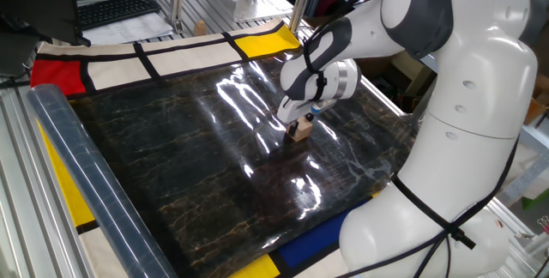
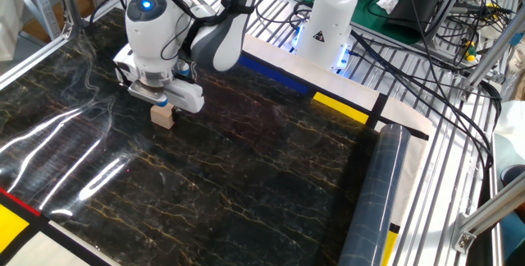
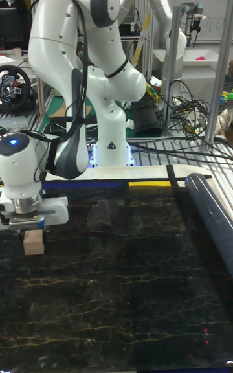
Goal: Hold a small block with the gripper and sweep it from left to right on the table
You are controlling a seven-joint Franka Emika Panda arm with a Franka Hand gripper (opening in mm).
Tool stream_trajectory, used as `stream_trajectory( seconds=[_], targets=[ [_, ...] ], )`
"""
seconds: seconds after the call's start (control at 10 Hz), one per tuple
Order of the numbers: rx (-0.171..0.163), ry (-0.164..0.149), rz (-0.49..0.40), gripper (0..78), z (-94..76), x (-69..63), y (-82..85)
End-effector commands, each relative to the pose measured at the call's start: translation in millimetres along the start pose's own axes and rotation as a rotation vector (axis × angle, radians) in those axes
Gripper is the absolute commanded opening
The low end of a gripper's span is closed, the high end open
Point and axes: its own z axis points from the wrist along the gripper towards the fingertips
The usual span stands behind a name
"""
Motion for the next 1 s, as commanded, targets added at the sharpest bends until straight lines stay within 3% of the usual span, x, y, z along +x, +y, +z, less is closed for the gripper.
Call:
stream_trajectory(
  seconds=[0.1,0.6,1.0],
  targets=[
    [-0.004,-0.004,0.003,1.1,-0.8,-0.9,2.6],
    [-0.024,-0.012,0.041,1.1,11.7,1.7,35.1],
    [-0.035,-0.009,0.065,1.1,10.6,7.1,56.5]
  ],
)
